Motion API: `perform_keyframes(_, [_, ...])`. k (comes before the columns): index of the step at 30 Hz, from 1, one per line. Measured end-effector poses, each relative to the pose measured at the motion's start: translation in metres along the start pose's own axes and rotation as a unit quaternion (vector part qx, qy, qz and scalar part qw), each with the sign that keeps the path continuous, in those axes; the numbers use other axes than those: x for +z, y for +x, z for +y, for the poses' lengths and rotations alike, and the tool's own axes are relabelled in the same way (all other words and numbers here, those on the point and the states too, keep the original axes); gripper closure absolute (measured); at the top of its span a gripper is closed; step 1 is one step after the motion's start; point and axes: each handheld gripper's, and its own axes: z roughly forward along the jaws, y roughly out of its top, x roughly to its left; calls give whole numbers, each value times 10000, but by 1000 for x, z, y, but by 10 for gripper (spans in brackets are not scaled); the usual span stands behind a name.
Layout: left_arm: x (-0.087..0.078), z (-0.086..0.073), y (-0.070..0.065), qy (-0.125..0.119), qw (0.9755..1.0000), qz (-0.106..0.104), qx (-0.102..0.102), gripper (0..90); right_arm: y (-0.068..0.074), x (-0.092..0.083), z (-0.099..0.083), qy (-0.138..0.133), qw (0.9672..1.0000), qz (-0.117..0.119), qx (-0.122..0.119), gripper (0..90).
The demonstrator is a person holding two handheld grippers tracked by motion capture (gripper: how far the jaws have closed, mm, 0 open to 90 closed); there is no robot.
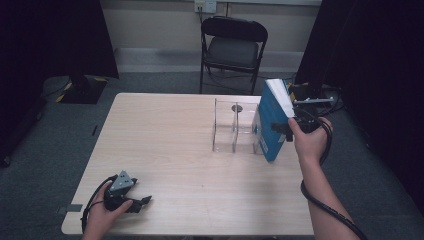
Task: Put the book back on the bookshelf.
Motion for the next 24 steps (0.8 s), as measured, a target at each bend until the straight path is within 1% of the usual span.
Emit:
perform_keyframes(7, [0,0,0,6,10000,-6,-7,137,3,-2,-6,-32,9999,85,-74,156])
perform_keyframes(9, [0,0,0,39,10000,-3,34,137,3,-3,-8,-42,9999,70,-83,161])
perform_keyframes(11, [0,0,0,38,10000,-3,34,137,3,-4,-11,-71,9998,114,-111,163])
perform_keyframes(13, [0,0,0,38,10000,-2,34,137,4,-5,-13,-70,9998,79,-144,165])
perform_keyframes(17, [0,0,0,36,10000,-2,33,137,5,-8,-18,-105,9997,126,-170,165])
perform_keyframes(18, [0,0,0,38,10000,-3,33,137,5,-8,-19,-115,9997,108,-169,165])
perform_keyframes(19, [0,0,0,39,10000,-3,33,137,5,-9,-20,-129,9996,113,-205,165])
perform_keyframes(24, [0,0,0,37,10000,-2,34,137,7,-10,-26,-161,9995,167,-198,170])
